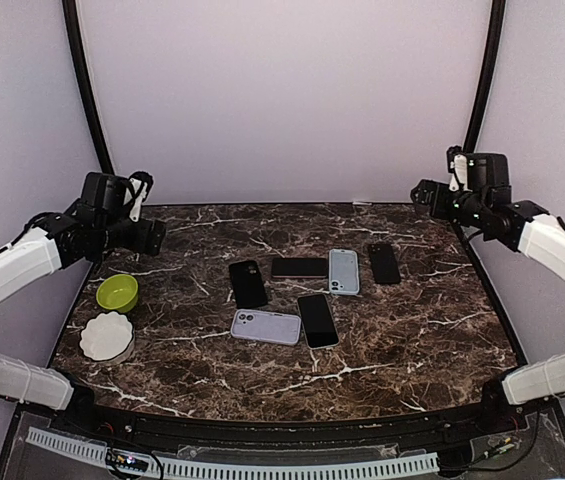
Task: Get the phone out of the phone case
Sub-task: Reset both arms
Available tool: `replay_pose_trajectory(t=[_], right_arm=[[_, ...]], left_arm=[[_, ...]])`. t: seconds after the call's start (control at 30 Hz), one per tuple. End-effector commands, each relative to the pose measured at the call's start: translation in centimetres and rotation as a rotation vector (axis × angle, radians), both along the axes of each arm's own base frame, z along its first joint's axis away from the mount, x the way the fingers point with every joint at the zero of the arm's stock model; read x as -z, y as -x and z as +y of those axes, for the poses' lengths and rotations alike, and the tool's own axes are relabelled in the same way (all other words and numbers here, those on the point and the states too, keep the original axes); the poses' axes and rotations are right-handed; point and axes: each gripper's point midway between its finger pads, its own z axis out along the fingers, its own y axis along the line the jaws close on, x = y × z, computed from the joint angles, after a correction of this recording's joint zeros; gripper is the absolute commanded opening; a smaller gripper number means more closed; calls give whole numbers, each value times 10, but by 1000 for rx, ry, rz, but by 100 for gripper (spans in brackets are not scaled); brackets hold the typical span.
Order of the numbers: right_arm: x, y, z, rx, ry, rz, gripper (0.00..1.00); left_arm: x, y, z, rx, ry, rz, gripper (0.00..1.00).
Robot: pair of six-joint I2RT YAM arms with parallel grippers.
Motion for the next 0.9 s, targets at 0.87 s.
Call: replay_pose_trajectory(t=[0.87], right_arm=[[-23,11,-46,130,-61,-260,99]], left_arm=[[-71,21,66,-170,97,-471,99]])
